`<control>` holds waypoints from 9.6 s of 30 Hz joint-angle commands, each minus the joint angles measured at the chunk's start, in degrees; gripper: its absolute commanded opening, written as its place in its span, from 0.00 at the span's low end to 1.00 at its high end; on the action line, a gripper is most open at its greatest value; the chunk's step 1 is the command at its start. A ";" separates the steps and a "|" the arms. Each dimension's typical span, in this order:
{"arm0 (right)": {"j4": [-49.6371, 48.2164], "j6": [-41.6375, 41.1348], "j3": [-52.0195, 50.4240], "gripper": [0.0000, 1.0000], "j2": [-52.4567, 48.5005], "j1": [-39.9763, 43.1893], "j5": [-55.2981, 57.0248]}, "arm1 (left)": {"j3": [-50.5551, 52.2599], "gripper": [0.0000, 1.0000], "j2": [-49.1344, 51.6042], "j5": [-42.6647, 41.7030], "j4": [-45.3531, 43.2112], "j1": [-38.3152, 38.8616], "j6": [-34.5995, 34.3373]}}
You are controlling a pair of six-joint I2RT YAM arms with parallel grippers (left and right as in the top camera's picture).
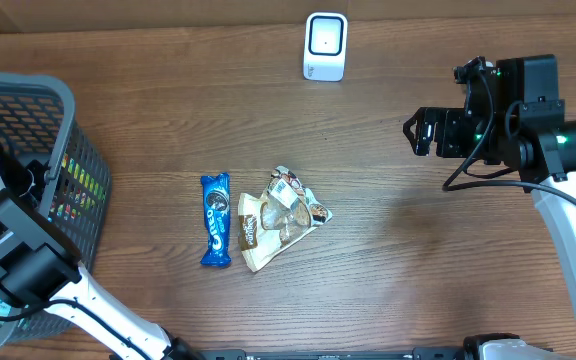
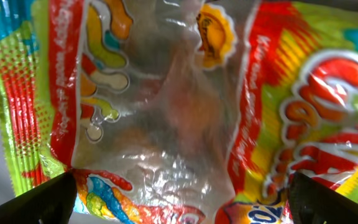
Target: Scan the item barcode
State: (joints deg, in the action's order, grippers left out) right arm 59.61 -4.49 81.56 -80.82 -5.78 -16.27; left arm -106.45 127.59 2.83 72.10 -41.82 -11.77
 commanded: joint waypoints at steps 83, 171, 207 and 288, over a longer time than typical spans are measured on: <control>0.31 -0.17 -0.31 1.00 -0.02 -0.48 0.09 | 23.98 0.04 -9.75 12.81 -15.28 7.34 -22.43; 0.70 -0.15 -0.31 1.00 -0.02 -0.48 -0.37 | 7.87 0.92 -47.65 3.28 11.26 -1.88 -13.88; 1.62 -0.15 -0.31 1.00 -0.37 -0.48 -0.37 | 42.66 1.00 -35.60 7.26 -29.51 -17.46 -1.90; 0.50 -0.17 -0.50 1.00 -1.29 -0.48 -0.35 | 14.14 0.04 -13.51 -20.20 -10.49 78.93 -8.22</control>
State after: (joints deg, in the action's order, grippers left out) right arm 60.16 -4.51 81.30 -82.02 -5.78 -16.32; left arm -92.33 113.32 -15.73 62.08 35.99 -18.52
